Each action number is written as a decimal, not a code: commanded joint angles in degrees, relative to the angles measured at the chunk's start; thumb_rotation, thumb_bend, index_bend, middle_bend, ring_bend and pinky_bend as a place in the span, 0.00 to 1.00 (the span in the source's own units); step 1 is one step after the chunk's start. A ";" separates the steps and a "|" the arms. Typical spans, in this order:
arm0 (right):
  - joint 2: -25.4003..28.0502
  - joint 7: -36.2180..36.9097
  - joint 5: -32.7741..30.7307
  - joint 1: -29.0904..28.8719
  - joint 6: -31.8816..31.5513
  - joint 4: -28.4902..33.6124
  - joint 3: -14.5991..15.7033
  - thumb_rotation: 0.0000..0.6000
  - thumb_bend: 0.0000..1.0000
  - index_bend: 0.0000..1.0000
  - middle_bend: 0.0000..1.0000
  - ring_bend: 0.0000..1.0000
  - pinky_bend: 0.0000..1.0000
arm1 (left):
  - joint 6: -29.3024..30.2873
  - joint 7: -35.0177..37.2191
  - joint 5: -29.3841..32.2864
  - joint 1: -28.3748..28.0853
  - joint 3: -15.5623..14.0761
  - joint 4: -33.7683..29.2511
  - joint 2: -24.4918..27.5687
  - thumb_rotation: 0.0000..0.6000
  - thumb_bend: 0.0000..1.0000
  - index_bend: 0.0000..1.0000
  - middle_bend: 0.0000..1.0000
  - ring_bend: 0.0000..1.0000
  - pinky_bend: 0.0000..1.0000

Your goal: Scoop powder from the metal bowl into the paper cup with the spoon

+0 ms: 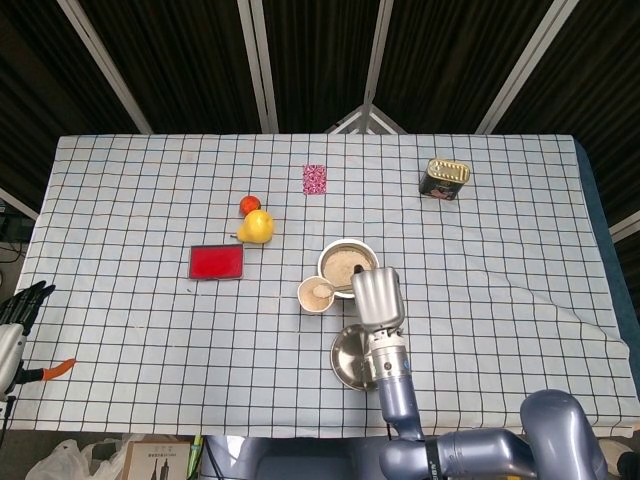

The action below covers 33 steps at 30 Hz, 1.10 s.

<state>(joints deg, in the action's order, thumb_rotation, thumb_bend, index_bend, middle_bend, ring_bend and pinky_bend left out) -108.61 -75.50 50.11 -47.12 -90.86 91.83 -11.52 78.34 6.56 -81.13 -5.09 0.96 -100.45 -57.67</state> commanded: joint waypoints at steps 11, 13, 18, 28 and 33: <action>-1.48 1.04 6.53 0.14 3.07 -7.53 3.09 1.00 0.70 0.62 0.93 1.00 0.97 | 0.03 0.40 -0.29 0.06 -0.15 -0.21 0.20 1.00 0.00 0.00 0.00 0.00 0.00; -1.64 1.52 7.21 0.29 3.63 -8.48 3.23 1.00 0.70 0.62 0.93 1.00 0.97 | 0.02 0.51 -0.23 0.07 -0.13 -0.22 0.23 1.00 0.00 0.00 0.00 0.00 0.00; -1.22 3.40 11.42 0.38 5.06 -11.20 5.01 1.00 0.70 0.62 0.93 1.00 0.97 | -0.20 0.74 -0.19 -0.01 -0.14 -0.23 0.34 1.00 0.00 0.00 0.00 0.00 0.00; 0.37 11.28 28.93 -0.39 4.95 -22.54 11.54 1.00 0.70 0.62 0.93 1.00 0.97 | -0.20 0.52 -0.14 0.00 -0.17 -0.29 0.33 1.00 0.00 0.00 0.00 0.00 0.00; -0.63 14.51 31.17 1.11 4.95 -26.15 11.27 1.00 0.70 0.62 0.93 1.00 0.97 | -0.13 0.47 -0.11 0.04 -0.18 -0.33 0.32 1.00 0.00 0.00 0.00 0.00 0.00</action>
<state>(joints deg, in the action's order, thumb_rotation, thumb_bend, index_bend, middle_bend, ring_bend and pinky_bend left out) -108.89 -61.81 80.47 -46.59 -85.90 66.70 -0.49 78.21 7.03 -81.25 -5.05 0.78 -100.79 -57.34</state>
